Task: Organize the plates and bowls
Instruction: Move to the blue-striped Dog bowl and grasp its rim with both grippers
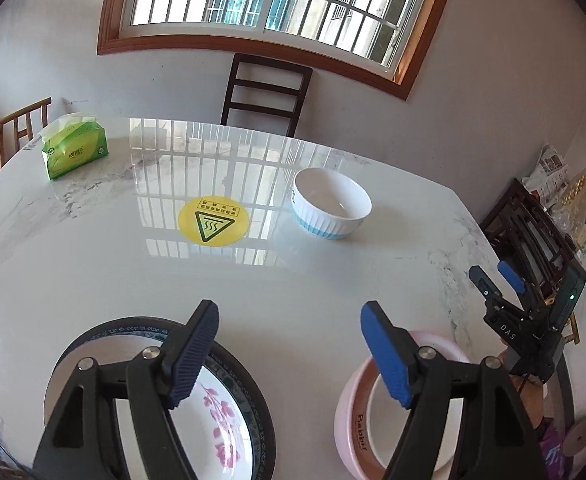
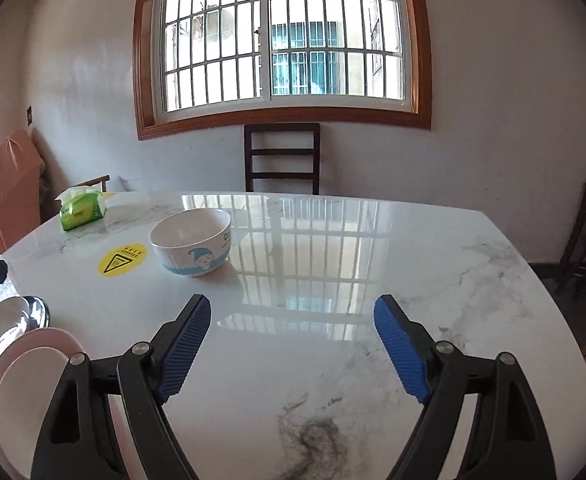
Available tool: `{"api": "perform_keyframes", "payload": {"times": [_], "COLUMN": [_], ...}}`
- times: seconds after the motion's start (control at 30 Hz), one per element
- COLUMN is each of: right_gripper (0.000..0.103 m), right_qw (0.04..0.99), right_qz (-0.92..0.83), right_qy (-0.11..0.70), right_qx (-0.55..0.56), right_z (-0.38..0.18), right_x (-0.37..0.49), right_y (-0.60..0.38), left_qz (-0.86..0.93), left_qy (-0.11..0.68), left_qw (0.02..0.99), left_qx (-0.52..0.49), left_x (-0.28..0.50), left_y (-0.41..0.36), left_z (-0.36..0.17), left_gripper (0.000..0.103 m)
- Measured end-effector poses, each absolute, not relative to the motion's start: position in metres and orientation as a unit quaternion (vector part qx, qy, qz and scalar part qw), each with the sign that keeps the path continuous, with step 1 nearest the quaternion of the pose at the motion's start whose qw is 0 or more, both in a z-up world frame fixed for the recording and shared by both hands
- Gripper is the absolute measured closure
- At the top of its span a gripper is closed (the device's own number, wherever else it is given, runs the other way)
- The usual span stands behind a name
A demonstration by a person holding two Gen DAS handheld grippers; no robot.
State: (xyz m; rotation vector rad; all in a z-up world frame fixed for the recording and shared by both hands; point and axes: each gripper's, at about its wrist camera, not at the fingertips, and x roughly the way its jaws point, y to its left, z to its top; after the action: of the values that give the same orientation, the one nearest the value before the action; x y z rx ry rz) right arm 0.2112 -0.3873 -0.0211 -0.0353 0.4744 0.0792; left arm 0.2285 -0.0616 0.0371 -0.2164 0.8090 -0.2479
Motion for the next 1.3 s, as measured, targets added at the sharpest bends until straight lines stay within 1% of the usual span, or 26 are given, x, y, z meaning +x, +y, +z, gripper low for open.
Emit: {"api": "perform_keyframes", "payload": {"times": [0.03,0.07,0.1,0.13,0.17,0.27,0.33,0.43,0.47,0.53,0.63,0.7,0.77,0.83,0.9,0.93,1.0,1.07,1.1,1.17,1.2,1.23,1.3], "right_gripper": [0.012,0.011,0.007,0.001,0.0,0.001,0.0,0.0,0.0,0.0,0.0,0.0,0.0,0.0,0.0,0.0,0.0,0.002,0.004,0.014,0.028,0.035,0.037], "right_qw": [0.974,0.976,0.978,0.977,0.976,0.983,0.981,0.976,0.976,0.981,0.988,0.985,0.964,0.929,0.885,0.867,0.858,0.844,0.843,0.839,0.838,0.833,0.823], "right_qz": [0.016,-0.005,-0.023,-0.04,-0.048,-0.048,-0.074,-0.096,-0.1,-0.087,-0.043,-0.002,0.068,0.126,0.193,0.222,0.233,0.249,0.249,0.245,0.237,0.236,0.239], "right_qy": [0.223,0.213,0.206,0.206,0.21,0.175,0.18,0.193,0.194,0.173,0.146,0.173,0.254,0.329,0.38,0.4,0.412,0.431,0.436,0.452,0.458,0.466,0.479], "right_qx": [-0.027,-0.035,-0.035,-0.029,-0.014,0.018,0.019,0.007,0.002,-0.004,-0.003,0.008,0.043,0.117,0.186,0.198,0.2,0.199,0.195,0.181,0.179,0.18,0.192], "right_z": [-0.024,-0.028,-0.032,-0.036,-0.038,-0.037,-0.04,-0.041,-0.04,-0.037,-0.033,-0.034,-0.039,-0.044,-0.045,-0.044,-0.038,-0.035,-0.032,-0.031,-0.032,-0.034,-0.038], "right_x": [0.214,0.218,0.22,0.221,0.221,0.21,0.209,0.205,0.201,0.191,0.179,0.189,0.219,0.253,0.286,0.302,0.326,0.35,0.36,0.38,0.389,0.398,0.411], "right_y": [-0.387,-0.388,-0.389,-0.391,-0.395,-0.407,-0.409,-0.405,-0.402,-0.4,-0.397,-0.4,-0.401,-0.406,-0.406,-0.402,-0.397,-0.39,-0.387,-0.378,-0.377,-0.375,-0.374], "left_qz": [-0.12,-0.111,-0.103,-0.098,-0.098,-0.095,-0.105,-0.094,-0.104,-0.099,-0.09,-0.101,-0.11,-0.115,-0.128,-0.133,-0.137,-0.14,-0.139,-0.136,-0.141,-0.143,-0.147], "left_qy": [0.379,0.368,0.36,0.355,0.351,0.339,0.329,0.278,0.274,0.278,0.296,0.309,0.322,0.358,0.391,0.404,0.418,0.43,0.44,0.449,0.456,0.464,0.468], "left_qw": [0.912,0.918,0.922,0.925,0.926,0.929,0.929,0.941,0.94,0.939,0.94,0.936,0.932,0.921,0.908,0.902,0.895,0.89,0.885,0.881,0.876,0.871,0.868], "left_qx": [-0.107,-0.101,-0.096,-0.096,-0.099,-0.114,-0.132,-0.167,-0.174,-0.175,-0.146,-0.135,-0.127,-0.103,-0.083,-0.079,-0.071,-0.061,-0.059,-0.063,-0.066,-0.069,-0.076], "left_x": [0.23,0.232,0.237,0.241,0.245,0.26,0.267,0.27,0.274,0.285,0.3,0.311,0.323,0.342,0.363,0.371,0.386,0.403,0.411,0.424,0.429,0.435,0.445], "left_y": [-0.057,-0.054,-0.052,-0.049,-0.046,-0.038,-0.034,-0.02,-0.018,-0.018,-0.029,-0.038,-0.047,-0.06,-0.072,-0.075,-0.083,-0.089,-0.091,-0.093,-0.094,-0.095,-0.096], "left_z": [0.039,0.041,0.043,0.043,0.043,0.042,0.041,0.046,0.046,0.047,0.045,0.044,0.043,0.04,0.035,0.033,0.029,0.023,0.018,0.01,0.005,0.001,-0.005], "left_gripper": [0.028,0.028,0.028,0.028,0.028,0.028,0.028,0.028,0.028,0.028,0.028,0.028,0.028,0.028,0.028,0.028,0.028,0.028,0.028,0.028,0.028,0.028,0.028]}}
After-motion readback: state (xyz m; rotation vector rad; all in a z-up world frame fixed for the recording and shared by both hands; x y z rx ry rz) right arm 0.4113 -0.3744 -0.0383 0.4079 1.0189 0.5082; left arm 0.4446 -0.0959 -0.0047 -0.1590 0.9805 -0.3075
